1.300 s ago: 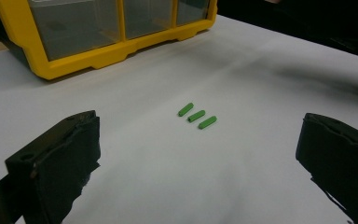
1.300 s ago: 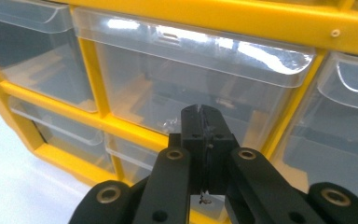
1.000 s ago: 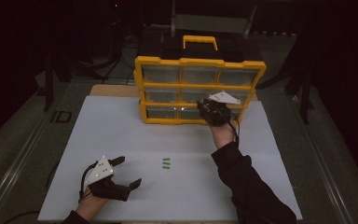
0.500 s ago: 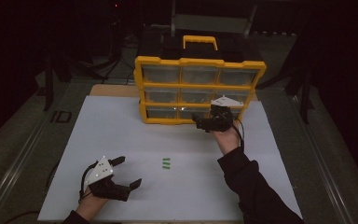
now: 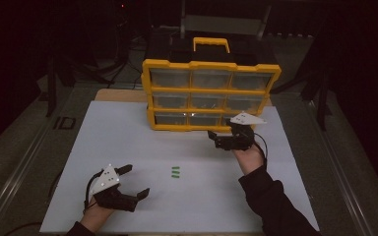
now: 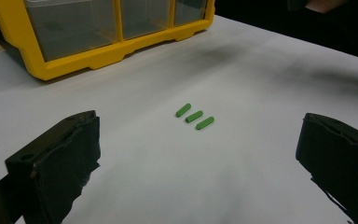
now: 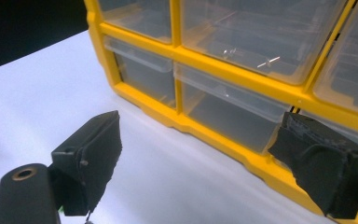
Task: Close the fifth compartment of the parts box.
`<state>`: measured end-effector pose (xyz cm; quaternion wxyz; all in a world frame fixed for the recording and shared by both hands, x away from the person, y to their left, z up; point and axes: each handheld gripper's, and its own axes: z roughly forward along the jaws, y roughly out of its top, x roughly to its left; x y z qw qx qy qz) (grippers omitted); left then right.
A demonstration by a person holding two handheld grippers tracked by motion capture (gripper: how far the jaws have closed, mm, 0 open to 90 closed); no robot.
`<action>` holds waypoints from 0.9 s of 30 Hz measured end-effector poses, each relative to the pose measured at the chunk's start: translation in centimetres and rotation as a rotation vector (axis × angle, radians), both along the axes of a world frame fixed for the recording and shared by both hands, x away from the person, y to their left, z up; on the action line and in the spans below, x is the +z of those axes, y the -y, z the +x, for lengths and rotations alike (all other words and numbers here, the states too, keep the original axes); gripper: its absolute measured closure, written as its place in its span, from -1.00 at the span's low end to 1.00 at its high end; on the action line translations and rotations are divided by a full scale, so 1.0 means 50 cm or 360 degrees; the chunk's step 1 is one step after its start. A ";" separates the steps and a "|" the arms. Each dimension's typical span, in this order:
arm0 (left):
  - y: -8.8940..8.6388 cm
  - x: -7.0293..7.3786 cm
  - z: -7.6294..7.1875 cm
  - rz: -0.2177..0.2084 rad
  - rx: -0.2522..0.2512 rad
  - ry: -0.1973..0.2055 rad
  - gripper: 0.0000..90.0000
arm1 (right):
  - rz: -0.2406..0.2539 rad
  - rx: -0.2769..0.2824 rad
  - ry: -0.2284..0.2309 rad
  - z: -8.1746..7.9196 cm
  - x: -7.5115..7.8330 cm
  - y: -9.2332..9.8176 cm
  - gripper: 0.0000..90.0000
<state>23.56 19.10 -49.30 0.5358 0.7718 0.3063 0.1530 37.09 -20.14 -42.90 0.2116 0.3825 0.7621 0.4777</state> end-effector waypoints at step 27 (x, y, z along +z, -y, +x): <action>-0.001 0.000 0.000 -0.0010 -0.0006 -0.0003 -1.00 | 0.0002 0.0195 0.0134 -0.183 -0.045 0.070 -0.75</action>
